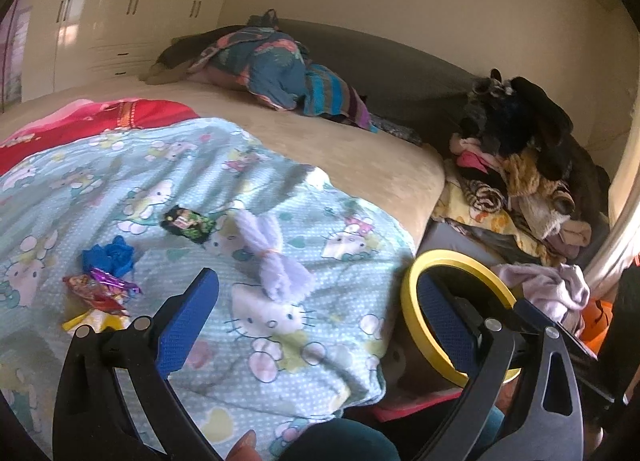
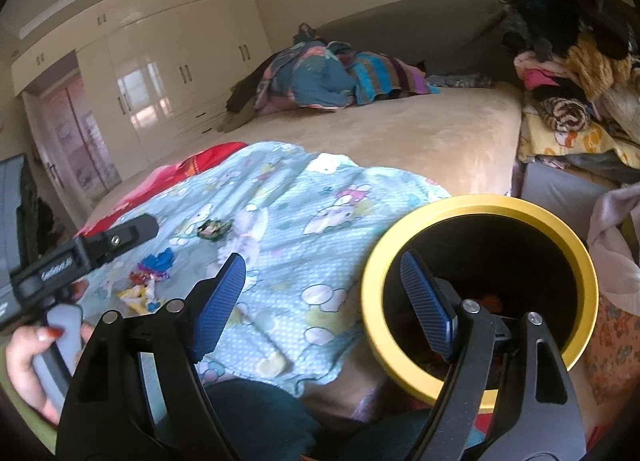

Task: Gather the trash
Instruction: 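Withdraw both open grippers from the bin back over the trash pile, then close the left gripper on the red chip bag while the right grasps the yellow-white snack bag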

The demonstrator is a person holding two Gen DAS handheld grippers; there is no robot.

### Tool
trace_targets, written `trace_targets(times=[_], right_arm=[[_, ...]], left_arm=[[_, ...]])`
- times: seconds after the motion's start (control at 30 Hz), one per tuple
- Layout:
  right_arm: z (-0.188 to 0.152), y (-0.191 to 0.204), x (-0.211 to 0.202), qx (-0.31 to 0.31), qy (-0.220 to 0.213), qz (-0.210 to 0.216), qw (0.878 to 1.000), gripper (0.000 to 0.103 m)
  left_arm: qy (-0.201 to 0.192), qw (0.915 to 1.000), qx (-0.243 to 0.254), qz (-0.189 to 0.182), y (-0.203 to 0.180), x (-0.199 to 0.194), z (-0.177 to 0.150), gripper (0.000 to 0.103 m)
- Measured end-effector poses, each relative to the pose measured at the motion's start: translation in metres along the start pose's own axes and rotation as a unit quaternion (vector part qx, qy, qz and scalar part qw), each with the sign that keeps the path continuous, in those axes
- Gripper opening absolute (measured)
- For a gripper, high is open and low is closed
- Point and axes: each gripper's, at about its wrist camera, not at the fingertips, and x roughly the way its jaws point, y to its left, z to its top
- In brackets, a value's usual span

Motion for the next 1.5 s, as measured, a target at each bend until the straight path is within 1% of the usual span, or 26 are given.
trace_targets(times=[0.4,0.43,0.47,0.7,0.83,0.97,1.03,1.17,1.3,1.5], right_arm=[[-0.007,0.034,0.004,-0.03,0.013,0.027,0.999,0.073],[-0.008,0.038,0.004,-0.034,0.014,0.03,0.999,0.079],[-0.009,0.041,0.003,-0.037,0.013,0.032,0.999,0.081],[-0.01,0.069,0.007,-0.057,0.026,0.054,0.997,0.081],[-0.012,0.088,0.008,-0.076,0.03,0.065,0.995,0.082],[-0.012,0.104,0.015,-0.086,0.041,0.077,0.992,0.083],[-0.011,0.112,0.02,-0.089,0.046,0.083,0.992,0.083],[-0.012,0.128,0.03,-0.104,0.057,0.089,0.989,0.083],[-0.014,0.14,0.045,-0.114,0.073,0.092,0.986,0.083],[-0.022,0.156,0.069,-0.136,0.1,0.094,0.981,0.083]], left_arm=[[-0.017,0.9977,-0.041,0.051,0.043,-0.019,0.008,0.096],[-0.021,0.9971,-0.045,0.058,0.048,-0.023,0.009,0.096],[-0.024,0.9966,-0.049,0.062,0.052,-0.026,0.01,0.096],[-0.048,0.9918,-0.085,0.083,0.084,-0.045,0.02,0.096],[-0.061,0.9886,-0.092,0.102,0.1,-0.052,0.023,0.096],[-0.047,0.9863,-0.113,0.111,0.118,-0.049,0.024,0.096],[-0.042,0.9833,-0.121,0.129,0.13,-0.048,0.023,0.096],[-0.025,0.9777,-0.148,0.147,0.155,-0.044,0.016,0.096],[-0.01,0.9732,-0.173,0.152,0.175,-0.04,0.01,0.096],[0.015,0.9714,-0.185,0.149,0.194,-0.031,0.005,0.096]])
